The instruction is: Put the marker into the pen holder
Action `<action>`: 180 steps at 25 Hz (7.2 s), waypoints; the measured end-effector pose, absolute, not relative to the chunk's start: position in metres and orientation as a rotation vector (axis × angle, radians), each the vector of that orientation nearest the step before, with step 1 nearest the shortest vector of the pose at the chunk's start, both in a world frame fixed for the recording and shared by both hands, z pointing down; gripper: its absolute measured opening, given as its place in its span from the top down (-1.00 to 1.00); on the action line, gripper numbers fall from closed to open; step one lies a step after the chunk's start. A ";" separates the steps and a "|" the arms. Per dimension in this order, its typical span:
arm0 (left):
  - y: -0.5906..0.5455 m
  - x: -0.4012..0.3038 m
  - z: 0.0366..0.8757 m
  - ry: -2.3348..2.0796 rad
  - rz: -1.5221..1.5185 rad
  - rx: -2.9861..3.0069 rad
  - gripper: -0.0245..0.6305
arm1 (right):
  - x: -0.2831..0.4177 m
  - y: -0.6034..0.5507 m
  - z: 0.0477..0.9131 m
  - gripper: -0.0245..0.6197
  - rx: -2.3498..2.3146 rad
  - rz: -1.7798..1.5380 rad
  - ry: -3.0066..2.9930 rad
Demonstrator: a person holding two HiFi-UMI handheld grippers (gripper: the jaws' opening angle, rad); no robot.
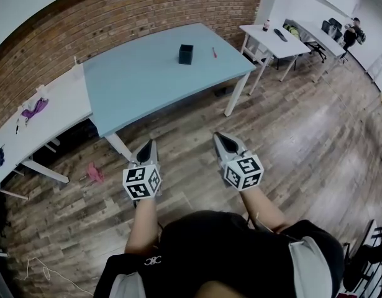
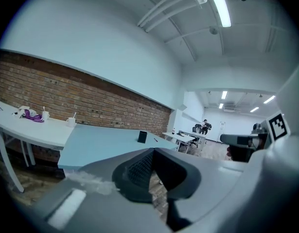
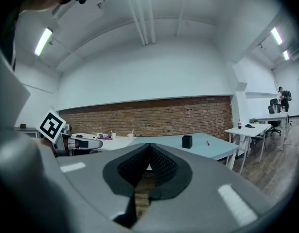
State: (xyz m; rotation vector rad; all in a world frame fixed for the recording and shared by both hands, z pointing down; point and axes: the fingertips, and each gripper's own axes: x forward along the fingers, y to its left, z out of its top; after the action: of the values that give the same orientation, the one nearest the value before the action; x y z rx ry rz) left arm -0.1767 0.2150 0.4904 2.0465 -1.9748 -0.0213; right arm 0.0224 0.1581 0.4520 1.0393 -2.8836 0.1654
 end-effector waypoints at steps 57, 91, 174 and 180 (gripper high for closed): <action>-0.251 -0.070 0.469 -2.023 0.195 2.096 0.92 | 0.119 -0.343 0.471 0.90 1.011 0.222 -2.880; -0.314 -0.115 0.512 -2.016 0.271 1.944 0.92 | -0.023 -0.585 0.651 0.55 0.998 0.404 -2.418; -0.314 -0.212 0.488 -1.969 0.254 2.184 0.92 | 0.021 -0.425 0.484 0.73 1.489 0.260 -2.713; -0.304 -0.285 0.488 -1.893 0.233 2.252 0.92 | -0.063 -0.396 0.492 0.73 1.428 0.336 -2.677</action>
State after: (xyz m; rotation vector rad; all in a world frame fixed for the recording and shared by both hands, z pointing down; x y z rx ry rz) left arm -0.2852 -0.3040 0.4878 2.2518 -1.8931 0.2328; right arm -0.0630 -0.3955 0.4917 1.4277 -2.6770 0.3357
